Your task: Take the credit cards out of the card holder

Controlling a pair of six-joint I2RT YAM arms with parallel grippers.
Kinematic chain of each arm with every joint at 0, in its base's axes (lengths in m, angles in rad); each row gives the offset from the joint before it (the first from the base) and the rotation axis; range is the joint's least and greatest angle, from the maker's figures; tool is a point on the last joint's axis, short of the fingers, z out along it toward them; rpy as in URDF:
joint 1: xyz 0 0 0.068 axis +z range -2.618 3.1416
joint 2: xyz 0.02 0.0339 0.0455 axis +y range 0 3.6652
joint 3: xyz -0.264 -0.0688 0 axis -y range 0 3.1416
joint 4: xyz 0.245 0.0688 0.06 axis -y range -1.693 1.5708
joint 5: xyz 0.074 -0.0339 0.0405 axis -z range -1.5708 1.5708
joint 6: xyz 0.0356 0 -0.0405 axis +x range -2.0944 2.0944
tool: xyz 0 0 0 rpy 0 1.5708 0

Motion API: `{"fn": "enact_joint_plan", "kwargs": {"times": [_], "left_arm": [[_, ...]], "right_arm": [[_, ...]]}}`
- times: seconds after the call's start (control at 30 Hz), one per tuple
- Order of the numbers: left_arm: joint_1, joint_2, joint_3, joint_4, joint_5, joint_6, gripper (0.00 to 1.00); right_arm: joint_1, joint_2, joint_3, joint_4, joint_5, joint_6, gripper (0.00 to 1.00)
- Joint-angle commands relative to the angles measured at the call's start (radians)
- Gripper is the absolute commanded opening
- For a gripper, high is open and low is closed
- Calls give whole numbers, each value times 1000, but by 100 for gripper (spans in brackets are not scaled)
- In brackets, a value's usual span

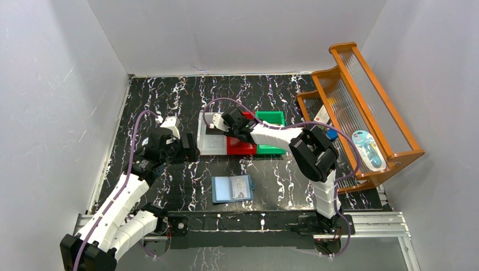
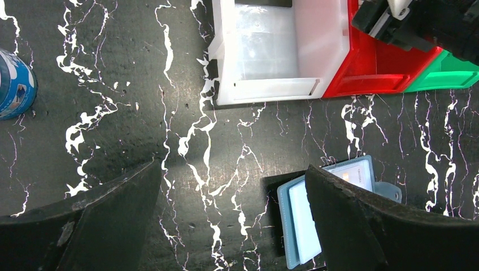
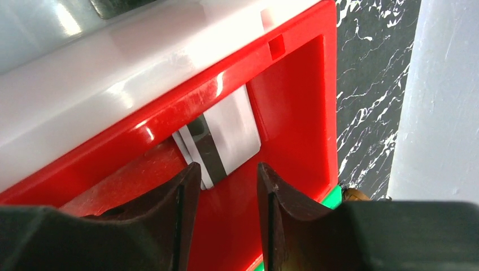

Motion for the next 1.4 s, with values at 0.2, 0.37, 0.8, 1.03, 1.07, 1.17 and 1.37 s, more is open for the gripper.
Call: {"fn": "enact_joint_plan", "kwargs": {"times": [0.2,0.37,0.8,1.03,1.07,1.17,1.37], "left_arm": [[4,4,0,3,2,11,98],[4,5,3,2,10,-4,98],[3,42,8,0,56,-7,98],[4,48,10,6,155,13,98],[3,47,8,12,164,11,98],[4,44,-3,32,161,-9,98],[4,53,-42,110,426,15,96]], "right_arm": [[-2,-200,-32,54,-47,156,53],[-2,-372,-118,159,-134,433,66],[-2,-709,-379,182,-301,1275,84],[-1,-812,-603,263,-477,1472,80],[-1,-820,-632,300,-496,1496,80],[1,-837,-700,336,-519,1575,80],[42,-847,-785,408,-591,1612,75]]}}
